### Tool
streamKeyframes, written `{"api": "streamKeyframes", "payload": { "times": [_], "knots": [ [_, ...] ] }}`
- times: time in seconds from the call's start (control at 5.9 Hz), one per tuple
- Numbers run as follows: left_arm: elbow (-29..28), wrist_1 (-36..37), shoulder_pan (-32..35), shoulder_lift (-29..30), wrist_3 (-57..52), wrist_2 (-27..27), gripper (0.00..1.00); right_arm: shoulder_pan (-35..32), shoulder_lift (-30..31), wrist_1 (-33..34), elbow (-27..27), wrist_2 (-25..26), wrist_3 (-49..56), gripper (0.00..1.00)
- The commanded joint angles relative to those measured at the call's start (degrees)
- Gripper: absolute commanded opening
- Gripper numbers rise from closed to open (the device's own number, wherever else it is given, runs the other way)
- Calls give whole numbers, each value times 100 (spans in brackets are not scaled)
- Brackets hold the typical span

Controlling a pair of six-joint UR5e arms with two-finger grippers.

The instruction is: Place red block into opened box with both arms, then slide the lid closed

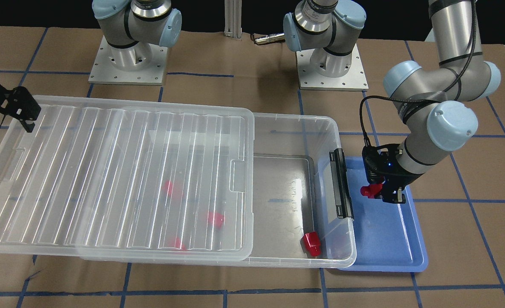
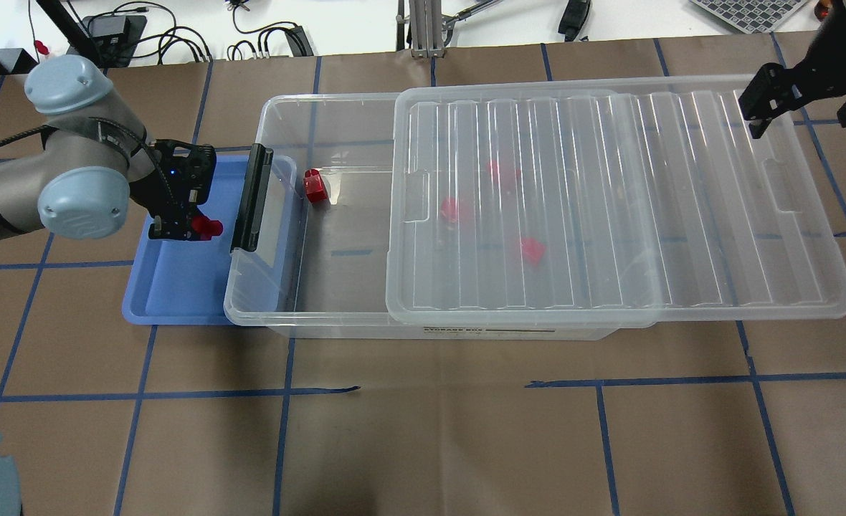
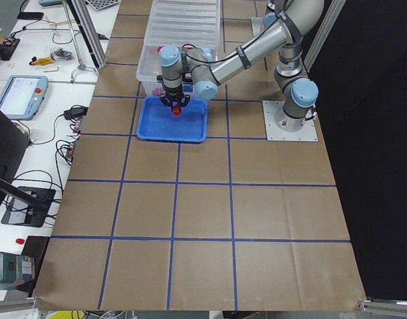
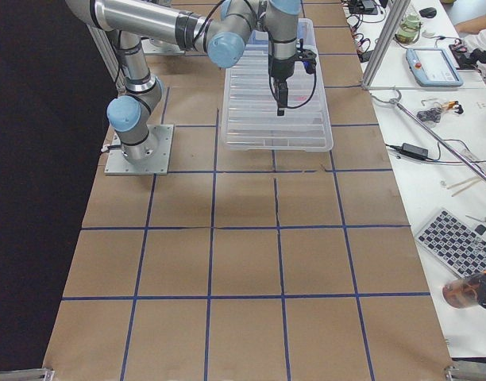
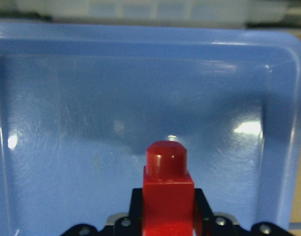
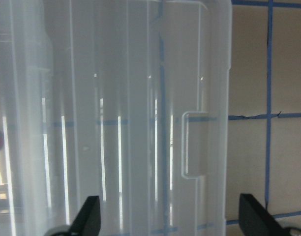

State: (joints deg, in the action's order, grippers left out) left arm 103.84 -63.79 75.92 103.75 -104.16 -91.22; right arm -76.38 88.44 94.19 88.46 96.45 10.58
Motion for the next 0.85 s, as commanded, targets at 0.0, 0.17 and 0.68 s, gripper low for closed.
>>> {"api": "streamKeyframes", "payload": {
  "times": [0.0, 0.17, 0.68],
  "knots": [
    [-346, -1288, 20, -887, 333, 382, 2, -481, -37, -1144, -721, -616, -1176, 100],
    [-321, -1320, 115, -1161, 405, 821, 0, -866, -72, -1140, -742, -628, -1529, 100],
    [-417, -1259, 1369, -1051, 1389, 931, 0, -1222, -152, -1122, -768, -584, -1884, 100]
  ]
}}
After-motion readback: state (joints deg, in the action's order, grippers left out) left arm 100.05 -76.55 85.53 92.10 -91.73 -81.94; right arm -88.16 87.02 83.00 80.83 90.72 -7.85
